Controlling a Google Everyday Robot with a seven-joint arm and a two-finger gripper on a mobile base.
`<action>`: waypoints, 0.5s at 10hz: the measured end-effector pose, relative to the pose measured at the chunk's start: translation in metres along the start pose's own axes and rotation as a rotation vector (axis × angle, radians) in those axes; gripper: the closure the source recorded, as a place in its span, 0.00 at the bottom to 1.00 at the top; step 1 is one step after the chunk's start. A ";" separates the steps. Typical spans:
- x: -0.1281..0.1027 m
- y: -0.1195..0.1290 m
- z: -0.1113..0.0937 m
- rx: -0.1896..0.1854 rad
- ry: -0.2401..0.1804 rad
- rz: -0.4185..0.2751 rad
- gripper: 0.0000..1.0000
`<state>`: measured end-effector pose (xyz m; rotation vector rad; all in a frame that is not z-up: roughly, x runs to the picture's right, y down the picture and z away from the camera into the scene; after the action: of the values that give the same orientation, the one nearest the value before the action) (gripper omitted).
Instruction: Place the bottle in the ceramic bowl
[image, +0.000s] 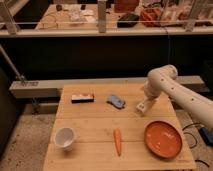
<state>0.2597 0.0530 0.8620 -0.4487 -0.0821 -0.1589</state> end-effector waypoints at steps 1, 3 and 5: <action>0.000 0.000 0.001 -0.001 -0.001 -0.001 0.20; 0.001 0.000 0.003 -0.002 -0.003 -0.002 0.20; 0.002 -0.001 0.005 -0.003 -0.005 -0.004 0.20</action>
<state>0.2612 0.0541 0.8671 -0.4517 -0.0874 -0.1622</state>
